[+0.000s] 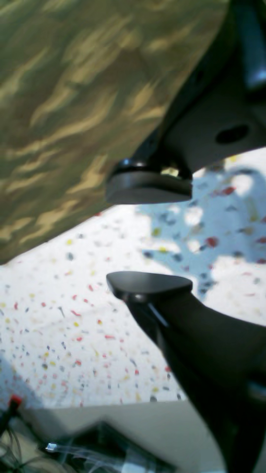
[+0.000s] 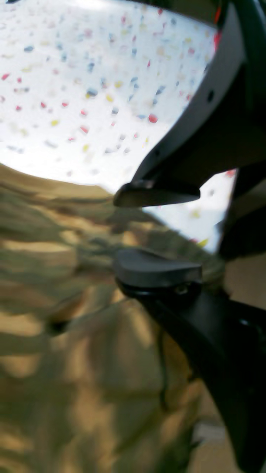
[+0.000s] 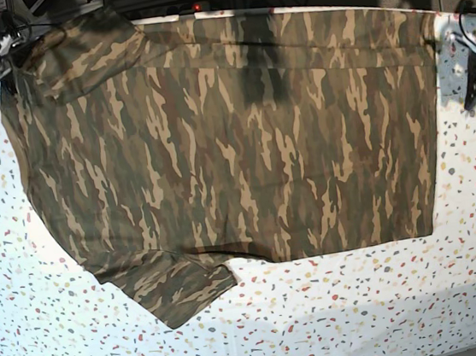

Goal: Fold the T-shirt properly
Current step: 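Release the collar and move both grippers to the shirt's hem corners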

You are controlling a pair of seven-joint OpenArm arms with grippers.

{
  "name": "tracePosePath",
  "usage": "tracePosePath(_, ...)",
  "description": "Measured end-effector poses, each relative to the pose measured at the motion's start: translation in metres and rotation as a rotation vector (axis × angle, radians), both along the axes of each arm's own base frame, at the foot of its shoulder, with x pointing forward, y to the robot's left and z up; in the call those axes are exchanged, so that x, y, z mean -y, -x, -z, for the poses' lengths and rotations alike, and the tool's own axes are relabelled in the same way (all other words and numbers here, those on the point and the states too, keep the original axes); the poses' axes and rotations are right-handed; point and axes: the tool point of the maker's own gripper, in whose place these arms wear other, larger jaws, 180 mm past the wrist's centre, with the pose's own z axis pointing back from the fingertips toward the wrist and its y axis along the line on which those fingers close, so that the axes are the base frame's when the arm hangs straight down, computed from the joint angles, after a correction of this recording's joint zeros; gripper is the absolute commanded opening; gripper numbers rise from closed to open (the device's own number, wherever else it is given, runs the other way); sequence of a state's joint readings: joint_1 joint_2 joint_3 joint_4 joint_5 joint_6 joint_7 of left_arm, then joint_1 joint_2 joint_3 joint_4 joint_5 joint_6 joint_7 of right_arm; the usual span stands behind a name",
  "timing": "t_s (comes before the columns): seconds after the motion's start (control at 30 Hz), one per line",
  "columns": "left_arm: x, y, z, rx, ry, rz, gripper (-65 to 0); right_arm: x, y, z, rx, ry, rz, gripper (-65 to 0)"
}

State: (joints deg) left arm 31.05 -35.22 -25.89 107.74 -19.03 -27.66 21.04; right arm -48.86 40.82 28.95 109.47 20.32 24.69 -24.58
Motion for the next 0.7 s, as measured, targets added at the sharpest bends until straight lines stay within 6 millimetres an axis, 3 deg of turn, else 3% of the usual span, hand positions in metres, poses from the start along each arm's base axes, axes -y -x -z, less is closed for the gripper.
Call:
tracePosePath(0.27, -0.019, -0.040, 0.024, -0.020, 0.202, -0.081, -36.5, -0.012, -0.053, -0.011, 0.129, -0.078, 0.015, -41.0)
tracePosePath(0.5, -0.001, -0.087, 0.042, -0.024, 0.287, -0.078, -36.5, -0.019, -0.121, -0.013, 0.228, -0.139, 0.021, -41.0)
tracePosePath(0.7, -0.006, -0.140, 0.043, 0.043, 0.411, -0.161, -36.5, -0.013, -0.181, -0.009, 0.223, -0.172, 0.068, -41.0)
